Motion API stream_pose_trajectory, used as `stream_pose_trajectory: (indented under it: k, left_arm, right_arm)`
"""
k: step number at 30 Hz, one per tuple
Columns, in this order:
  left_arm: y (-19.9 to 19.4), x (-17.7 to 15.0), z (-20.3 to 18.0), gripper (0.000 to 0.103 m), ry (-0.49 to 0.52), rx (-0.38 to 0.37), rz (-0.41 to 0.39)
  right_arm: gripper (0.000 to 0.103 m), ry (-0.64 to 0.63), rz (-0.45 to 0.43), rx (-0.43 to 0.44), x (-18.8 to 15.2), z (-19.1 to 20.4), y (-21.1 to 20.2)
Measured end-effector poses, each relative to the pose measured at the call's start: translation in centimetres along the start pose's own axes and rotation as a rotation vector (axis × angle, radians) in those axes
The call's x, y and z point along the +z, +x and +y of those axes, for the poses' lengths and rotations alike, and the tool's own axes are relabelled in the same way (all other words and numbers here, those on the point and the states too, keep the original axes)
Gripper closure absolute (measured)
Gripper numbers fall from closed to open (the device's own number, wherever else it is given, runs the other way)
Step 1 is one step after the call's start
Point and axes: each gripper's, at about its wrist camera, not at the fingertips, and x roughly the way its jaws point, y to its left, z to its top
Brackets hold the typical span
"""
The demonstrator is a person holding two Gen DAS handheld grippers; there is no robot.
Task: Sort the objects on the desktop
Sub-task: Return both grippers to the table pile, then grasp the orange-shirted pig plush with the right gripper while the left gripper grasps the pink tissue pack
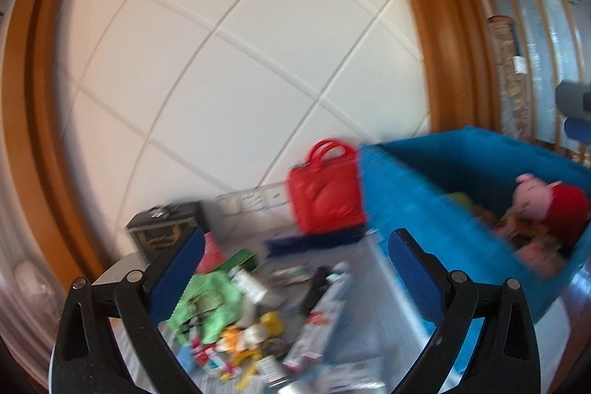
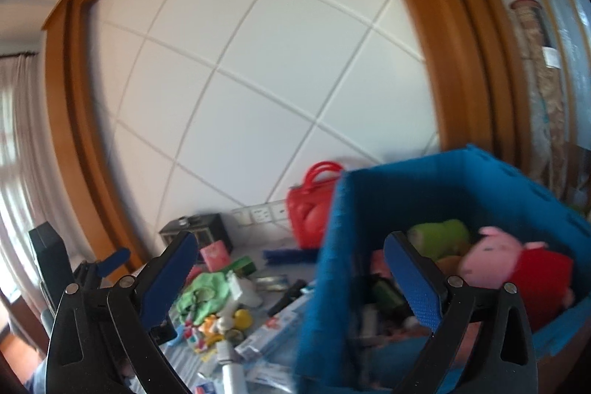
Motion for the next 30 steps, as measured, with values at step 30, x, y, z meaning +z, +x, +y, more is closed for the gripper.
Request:
stream_pose_trajectory:
  k: [30]
  left_arm:
    - [8.7,-22.4,37.9,0.002,-0.208,0.37,0.376]
  right_arm:
    - [0.001,-0.469,0.821,0.489,-24.3,47.7,55.7]
